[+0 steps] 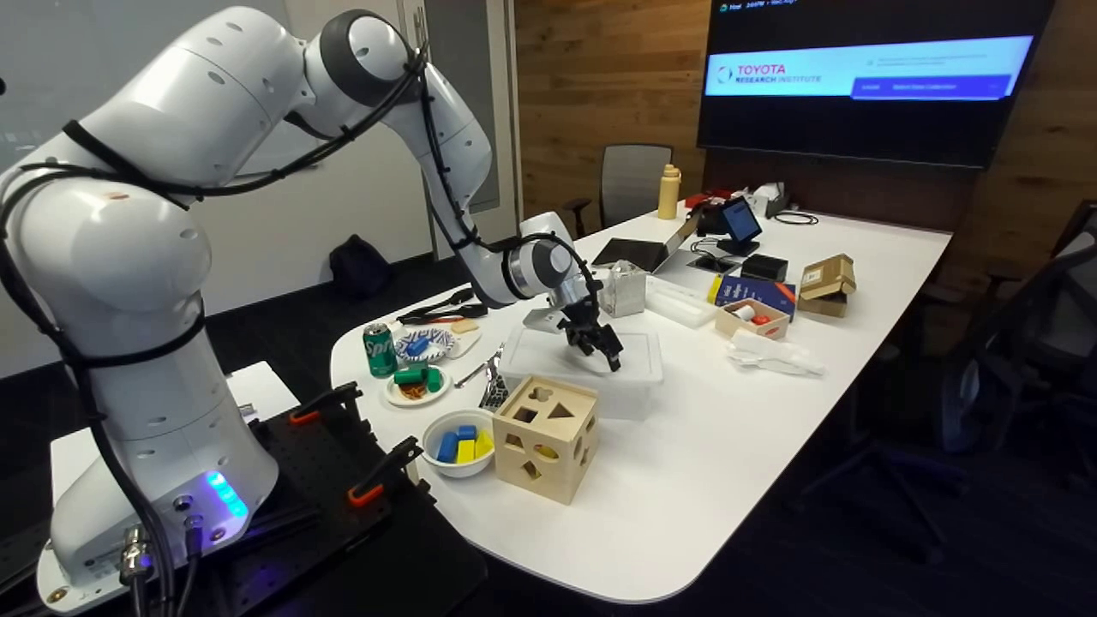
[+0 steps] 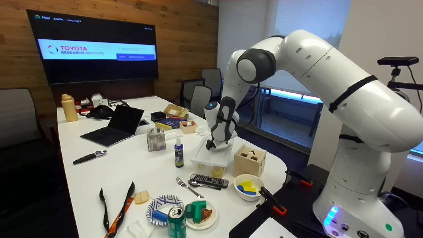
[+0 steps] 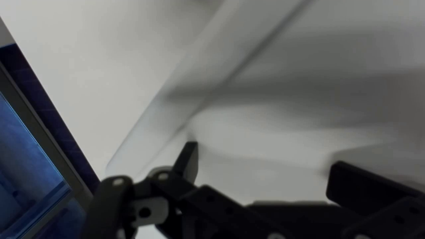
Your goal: Move the clear container forwards.
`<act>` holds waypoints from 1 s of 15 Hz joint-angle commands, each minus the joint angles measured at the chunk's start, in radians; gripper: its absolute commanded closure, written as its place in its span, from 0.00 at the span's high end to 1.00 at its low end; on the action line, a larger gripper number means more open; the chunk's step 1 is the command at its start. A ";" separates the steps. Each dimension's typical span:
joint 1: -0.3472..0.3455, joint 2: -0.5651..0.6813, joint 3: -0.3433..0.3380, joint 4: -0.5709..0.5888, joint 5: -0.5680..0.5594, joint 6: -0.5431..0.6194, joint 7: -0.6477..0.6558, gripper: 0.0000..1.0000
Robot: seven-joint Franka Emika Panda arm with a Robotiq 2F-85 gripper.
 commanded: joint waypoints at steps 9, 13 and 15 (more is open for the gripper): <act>0.089 -0.143 -0.074 -0.110 0.000 0.034 -0.048 1.00; 0.086 -0.150 -0.074 -0.132 -0.009 0.061 -0.058 1.00; 0.116 -0.154 -0.112 -0.144 -0.007 0.115 -0.064 1.00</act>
